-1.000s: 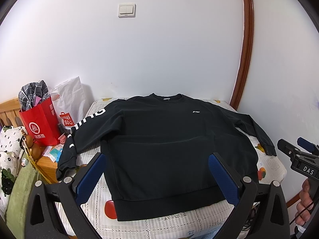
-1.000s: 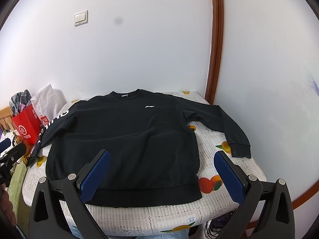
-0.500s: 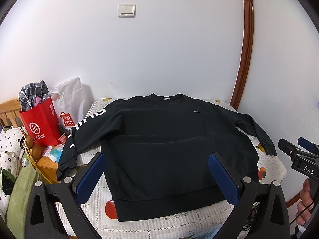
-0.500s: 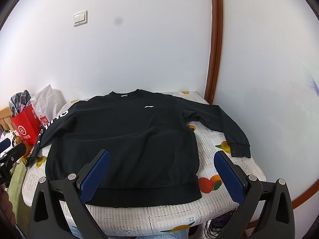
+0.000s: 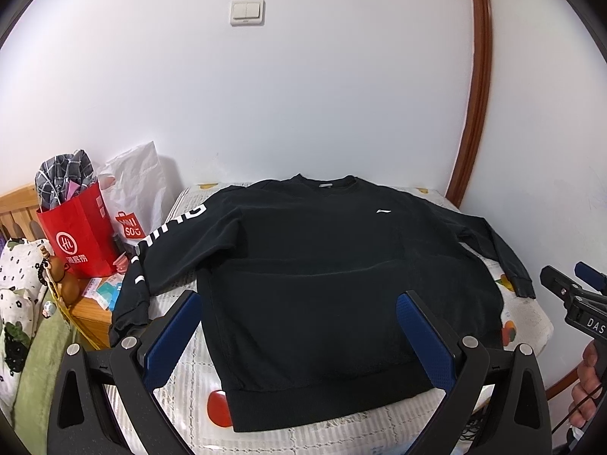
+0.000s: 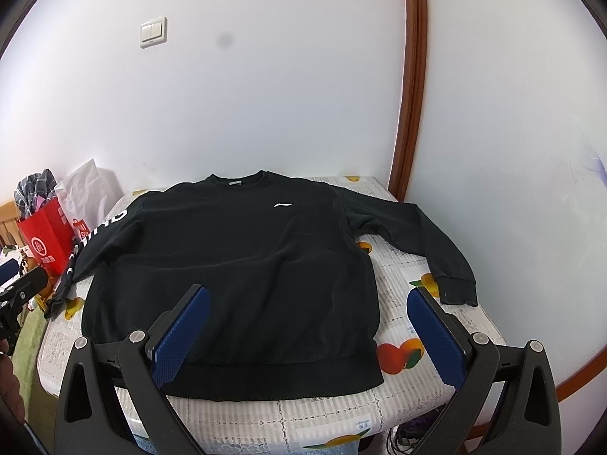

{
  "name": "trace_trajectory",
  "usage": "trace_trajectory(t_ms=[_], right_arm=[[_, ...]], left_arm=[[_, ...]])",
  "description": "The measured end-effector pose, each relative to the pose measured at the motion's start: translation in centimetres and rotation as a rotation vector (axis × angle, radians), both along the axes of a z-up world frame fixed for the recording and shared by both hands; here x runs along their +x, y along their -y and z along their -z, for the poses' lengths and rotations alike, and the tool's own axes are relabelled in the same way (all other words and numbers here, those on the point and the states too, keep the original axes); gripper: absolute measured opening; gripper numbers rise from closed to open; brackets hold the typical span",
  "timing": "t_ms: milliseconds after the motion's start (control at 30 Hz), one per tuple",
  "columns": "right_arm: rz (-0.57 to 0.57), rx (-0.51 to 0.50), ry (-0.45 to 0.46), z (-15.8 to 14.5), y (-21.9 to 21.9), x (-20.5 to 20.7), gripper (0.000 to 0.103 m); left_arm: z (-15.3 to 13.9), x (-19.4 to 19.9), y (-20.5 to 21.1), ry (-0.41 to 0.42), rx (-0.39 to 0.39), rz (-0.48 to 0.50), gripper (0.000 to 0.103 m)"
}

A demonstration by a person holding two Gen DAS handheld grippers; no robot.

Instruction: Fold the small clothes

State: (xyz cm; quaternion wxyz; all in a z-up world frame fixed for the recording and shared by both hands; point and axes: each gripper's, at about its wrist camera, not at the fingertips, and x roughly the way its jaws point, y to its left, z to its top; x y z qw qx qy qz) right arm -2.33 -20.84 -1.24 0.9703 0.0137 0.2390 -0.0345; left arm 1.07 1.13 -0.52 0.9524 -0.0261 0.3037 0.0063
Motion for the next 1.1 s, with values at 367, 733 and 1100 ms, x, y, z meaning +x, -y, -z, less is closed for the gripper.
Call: trace_trajectory(t_ms=[367,733,1100], right_arm=[[-0.006,-0.016,-0.087,3.5,0.3,5.4,0.102],[-0.057,-0.017,-0.171,7.0,-2.4,10.9,0.102],[-0.091,-0.068,-0.271,10.1,-6.7,14.2,0.102]], left_arm=[[5.3,5.4,-6.1,-0.118,0.000,-0.098,0.102],[12.5,8.1,-16.7,-0.243,0.104,-0.286,0.095],[16.7,8.8,-19.4,-0.292,0.127,-0.267,0.076]])
